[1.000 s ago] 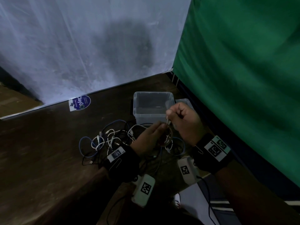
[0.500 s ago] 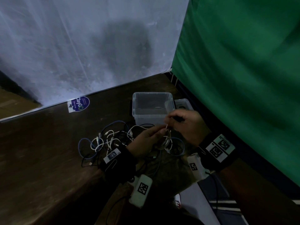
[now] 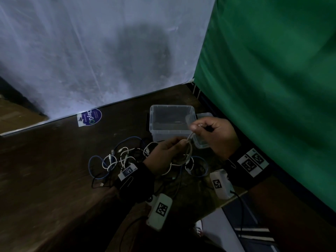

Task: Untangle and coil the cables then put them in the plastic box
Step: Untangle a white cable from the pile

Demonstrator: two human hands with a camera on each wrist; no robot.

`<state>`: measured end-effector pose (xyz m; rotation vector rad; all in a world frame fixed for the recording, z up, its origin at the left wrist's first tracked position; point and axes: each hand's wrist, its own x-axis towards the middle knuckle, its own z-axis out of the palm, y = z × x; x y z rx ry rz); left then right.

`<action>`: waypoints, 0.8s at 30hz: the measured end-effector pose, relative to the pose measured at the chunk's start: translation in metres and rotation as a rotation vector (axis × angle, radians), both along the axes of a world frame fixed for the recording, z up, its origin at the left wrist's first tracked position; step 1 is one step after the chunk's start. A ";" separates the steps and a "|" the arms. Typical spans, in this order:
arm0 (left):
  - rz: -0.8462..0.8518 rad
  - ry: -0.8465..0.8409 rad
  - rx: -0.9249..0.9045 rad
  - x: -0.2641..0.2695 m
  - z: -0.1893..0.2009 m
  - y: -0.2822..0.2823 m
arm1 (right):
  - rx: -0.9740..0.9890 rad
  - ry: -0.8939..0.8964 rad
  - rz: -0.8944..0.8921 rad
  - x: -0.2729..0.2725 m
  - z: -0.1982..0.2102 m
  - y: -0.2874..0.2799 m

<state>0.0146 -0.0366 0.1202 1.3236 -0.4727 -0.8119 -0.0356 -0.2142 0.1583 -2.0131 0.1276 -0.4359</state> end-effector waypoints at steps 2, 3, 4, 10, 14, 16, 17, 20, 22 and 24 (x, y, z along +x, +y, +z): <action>-0.024 -0.023 -0.002 0.002 0.000 0.002 | -0.007 0.005 -0.004 0.000 0.000 -0.002; -0.021 -0.051 0.009 0.003 -0.001 0.003 | -0.012 0.015 0.003 0.000 0.000 -0.002; -0.011 -0.069 0.022 0.004 -0.001 0.003 | -0.017 0.021 0.007 0.000 0.000 -0.002; 0.026 -0.071 0.043 0.005 -0.002 0.002 | 0.011 0.005 0.023 0.002 0.003 0.001; -0.058 -0.066 0.023 0.002 0.000 0.005 | 0.003 0.000 0.032 0.002 0.004 0.003; -0.059 -0.070 0.022 0.002 0.001 0.006 | 0.001 0.007 0.036 0.002 0.004 0.003; -0.056 -0.056 0.018 0.002 0.002 0.005 | 0.002 0.009 0.037 0.003 0.004 0.002; -0.040 -0.012 0.001 -0.001 0.005 0.004 | 0.010 0.011 0.029 0.002 0.004 0.002; -0.028 0.002 -0.022 -0.003 0.005 0.003 | 0.016 0.022 0.022 0.002 0.003 0.003; -0.017 0.037 -0.043 -0.004 0.006 0.001 | 0.020 0.031 0.011 0.003 0.002 0.002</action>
